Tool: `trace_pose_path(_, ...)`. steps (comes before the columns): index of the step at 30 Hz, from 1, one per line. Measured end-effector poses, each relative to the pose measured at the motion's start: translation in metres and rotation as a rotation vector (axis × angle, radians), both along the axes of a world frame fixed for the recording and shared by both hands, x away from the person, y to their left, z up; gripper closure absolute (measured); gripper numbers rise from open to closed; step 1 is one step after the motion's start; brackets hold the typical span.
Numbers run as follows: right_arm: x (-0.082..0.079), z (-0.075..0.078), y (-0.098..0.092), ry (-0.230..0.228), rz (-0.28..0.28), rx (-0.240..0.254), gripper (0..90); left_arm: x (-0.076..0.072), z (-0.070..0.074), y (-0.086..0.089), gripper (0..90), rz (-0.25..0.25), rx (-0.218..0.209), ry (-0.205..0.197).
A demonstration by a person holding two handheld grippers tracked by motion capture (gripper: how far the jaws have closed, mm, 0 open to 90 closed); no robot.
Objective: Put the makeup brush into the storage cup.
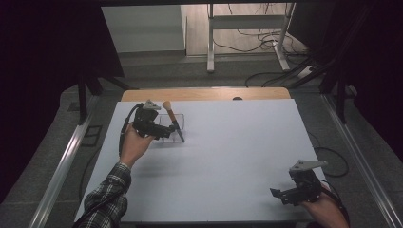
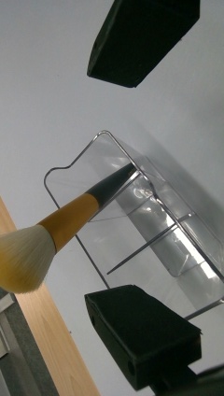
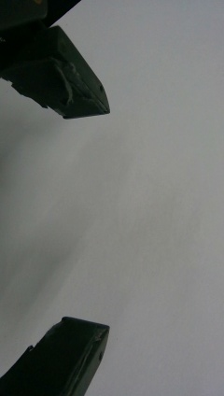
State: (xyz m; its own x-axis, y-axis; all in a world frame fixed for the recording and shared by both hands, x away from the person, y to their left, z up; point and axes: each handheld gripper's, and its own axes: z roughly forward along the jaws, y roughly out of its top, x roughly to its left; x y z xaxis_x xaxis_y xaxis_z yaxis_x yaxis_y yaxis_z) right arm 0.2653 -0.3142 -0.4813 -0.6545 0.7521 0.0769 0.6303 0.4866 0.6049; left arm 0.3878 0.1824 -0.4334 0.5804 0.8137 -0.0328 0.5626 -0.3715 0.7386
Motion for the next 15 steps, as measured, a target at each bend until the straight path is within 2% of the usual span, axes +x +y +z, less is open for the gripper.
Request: trace_pose_path(15,0.000,0.000,0.000,-0.007,0.000,-0.010,0.0,-0.017,-0.004,0.001,0.0,-0.022,-0.002,-0.002)
